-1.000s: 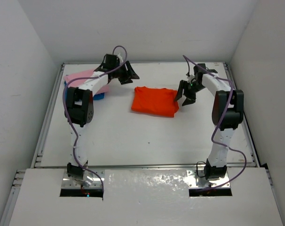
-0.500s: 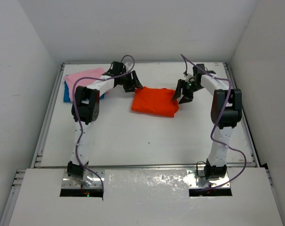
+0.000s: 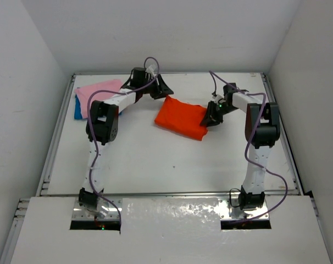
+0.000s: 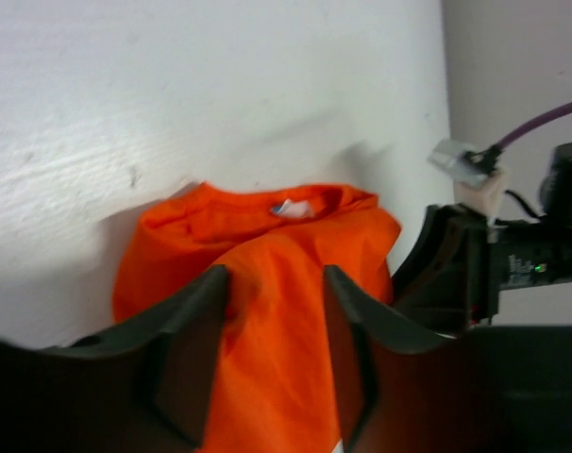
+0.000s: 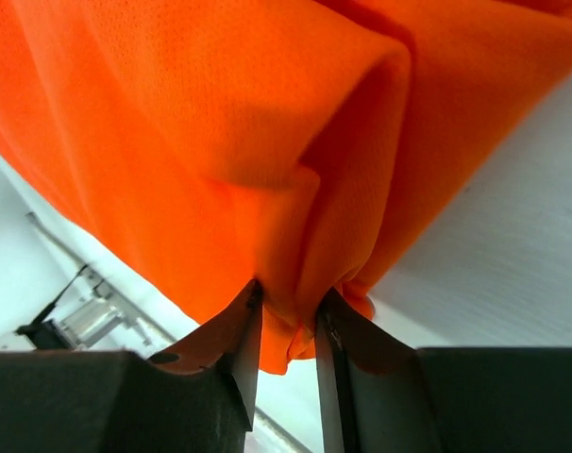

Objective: Fold and stack the t-shirts
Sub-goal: Smooth out wrinkles on the folded tshirt

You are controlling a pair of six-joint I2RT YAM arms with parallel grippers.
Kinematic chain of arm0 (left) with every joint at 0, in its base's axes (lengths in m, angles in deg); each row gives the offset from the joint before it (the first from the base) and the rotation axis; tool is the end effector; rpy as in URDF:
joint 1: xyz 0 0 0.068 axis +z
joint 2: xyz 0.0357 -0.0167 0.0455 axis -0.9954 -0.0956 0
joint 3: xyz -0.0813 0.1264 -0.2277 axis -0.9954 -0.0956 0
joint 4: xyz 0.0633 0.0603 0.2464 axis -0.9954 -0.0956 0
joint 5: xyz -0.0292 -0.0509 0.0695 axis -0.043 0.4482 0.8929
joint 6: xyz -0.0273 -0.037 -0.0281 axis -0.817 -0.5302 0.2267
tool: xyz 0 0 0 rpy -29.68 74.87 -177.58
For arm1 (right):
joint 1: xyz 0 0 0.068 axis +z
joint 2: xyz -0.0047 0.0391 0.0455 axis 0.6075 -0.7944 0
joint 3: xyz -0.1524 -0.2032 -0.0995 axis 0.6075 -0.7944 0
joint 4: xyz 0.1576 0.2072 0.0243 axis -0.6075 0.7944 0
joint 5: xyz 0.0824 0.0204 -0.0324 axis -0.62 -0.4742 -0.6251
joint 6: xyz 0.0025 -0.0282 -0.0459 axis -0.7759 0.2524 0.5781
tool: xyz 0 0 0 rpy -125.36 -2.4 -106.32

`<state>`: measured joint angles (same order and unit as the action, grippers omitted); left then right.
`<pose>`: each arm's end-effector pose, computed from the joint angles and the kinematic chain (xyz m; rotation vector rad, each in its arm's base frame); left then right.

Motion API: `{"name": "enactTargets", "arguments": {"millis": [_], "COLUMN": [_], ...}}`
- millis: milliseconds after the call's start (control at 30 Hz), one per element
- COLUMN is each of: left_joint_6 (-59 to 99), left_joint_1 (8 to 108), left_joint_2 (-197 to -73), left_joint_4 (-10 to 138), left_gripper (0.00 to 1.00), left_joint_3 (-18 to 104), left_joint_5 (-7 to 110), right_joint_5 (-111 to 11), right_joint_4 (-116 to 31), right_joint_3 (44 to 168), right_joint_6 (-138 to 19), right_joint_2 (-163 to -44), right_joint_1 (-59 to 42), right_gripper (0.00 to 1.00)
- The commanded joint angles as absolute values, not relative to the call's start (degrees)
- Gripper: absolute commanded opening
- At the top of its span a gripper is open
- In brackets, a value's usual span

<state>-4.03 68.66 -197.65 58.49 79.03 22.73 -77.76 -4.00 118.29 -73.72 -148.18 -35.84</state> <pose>0.5175 -0.1693 0.1630 0.0221 2.2681 -1.1929 0.4271 0.0325 0.1226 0.3796 2.8669 0.9719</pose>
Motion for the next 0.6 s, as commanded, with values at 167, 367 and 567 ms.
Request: {"name": "enactTargets", "arguments": {"millis": [167, 367, 567], "left_joint_6": [-4.52, 3.64, 8.05], "left_joint_1": [67.64, 67.73, 67.38], "left_joint_2": [-196.37, -194.26, -189.43], "left_joint_4": [63.86, 51.13, 46.80], "left_gripper": [0.62, 0.64, 0.63], "left_joint_3": [83.43, 85.72, 80.72], "left_joint_5": [23.20, 28.29, 29.26], "right_joint_5": [-80.36, -71.67, -65.68], "right_joint_4": [-7.06, -5.47, -8.28], "right_joint_3": [112.47, 112.81, 115.61], "right_joint_6": [-75.97, -79.48, -80.37], "right_joint_2": [-139.40, -133.68, -134.02], "right_joint_1": [-36.53, -36.53, -36.70], "right_gripper": [0.34, 0.54, 0.50]}}
